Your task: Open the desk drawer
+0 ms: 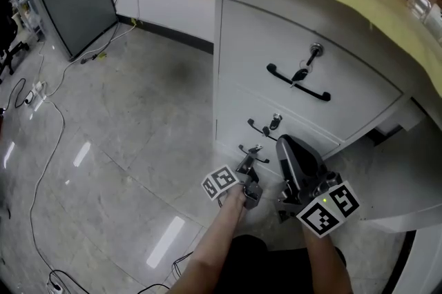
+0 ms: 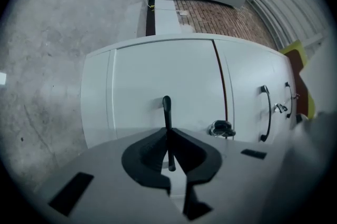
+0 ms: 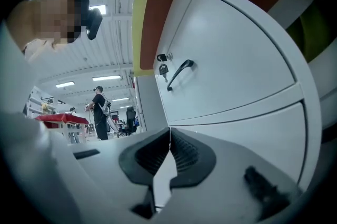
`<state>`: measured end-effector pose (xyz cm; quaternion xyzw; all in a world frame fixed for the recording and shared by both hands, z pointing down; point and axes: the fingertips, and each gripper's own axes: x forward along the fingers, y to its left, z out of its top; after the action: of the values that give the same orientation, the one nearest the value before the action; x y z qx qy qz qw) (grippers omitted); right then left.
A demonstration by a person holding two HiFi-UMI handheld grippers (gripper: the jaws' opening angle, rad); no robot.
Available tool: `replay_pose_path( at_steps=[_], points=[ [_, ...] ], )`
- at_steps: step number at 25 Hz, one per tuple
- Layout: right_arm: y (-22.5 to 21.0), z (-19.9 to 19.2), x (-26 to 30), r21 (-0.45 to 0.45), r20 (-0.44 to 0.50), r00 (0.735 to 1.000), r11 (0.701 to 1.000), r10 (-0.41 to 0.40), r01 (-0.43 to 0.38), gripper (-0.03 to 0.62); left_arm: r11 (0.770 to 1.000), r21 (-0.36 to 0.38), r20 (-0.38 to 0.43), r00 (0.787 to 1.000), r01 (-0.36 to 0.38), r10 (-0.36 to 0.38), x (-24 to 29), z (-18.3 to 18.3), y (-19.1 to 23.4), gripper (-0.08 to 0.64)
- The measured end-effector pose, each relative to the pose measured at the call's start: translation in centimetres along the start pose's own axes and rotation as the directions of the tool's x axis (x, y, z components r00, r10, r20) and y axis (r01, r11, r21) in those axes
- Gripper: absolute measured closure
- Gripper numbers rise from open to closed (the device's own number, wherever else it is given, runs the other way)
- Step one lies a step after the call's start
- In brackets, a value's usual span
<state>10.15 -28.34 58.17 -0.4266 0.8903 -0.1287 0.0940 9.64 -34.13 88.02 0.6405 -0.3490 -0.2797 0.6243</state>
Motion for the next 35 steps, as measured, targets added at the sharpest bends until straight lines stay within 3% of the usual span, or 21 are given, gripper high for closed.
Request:
replay_pose_path(
  at_steps=[7, 24, 35],
  points=[
    [-0.2, 0.1, -0.4, 0.070, 0.018, 1.000, 0.998, -0.006, 0.005, 0.578, 0.999, 0.027, -0.029, 0.999, -0.026, 0.027, -0.1, -0.1, 0.0, 0.532],
    [0.1, 0.2, -0.4, 0.063, 0.012, 1.000, 0.998, -0.013, 0.012, 0.578, 0.996, 0.044, -0.054, 0.996, -0.075, 0.077, -0.5, -0.2, 0.1, 0.537],
    [-0.3, 0.4, -0.2, 0.120, 0.034, 0.999, 0.993, -0.006, 0.002, 0.578, 0.996, 0.023, -0.053, 0.995, -0.084, 0.085, -2.5, -0.8, 0.1, 0.537]
  ],
)
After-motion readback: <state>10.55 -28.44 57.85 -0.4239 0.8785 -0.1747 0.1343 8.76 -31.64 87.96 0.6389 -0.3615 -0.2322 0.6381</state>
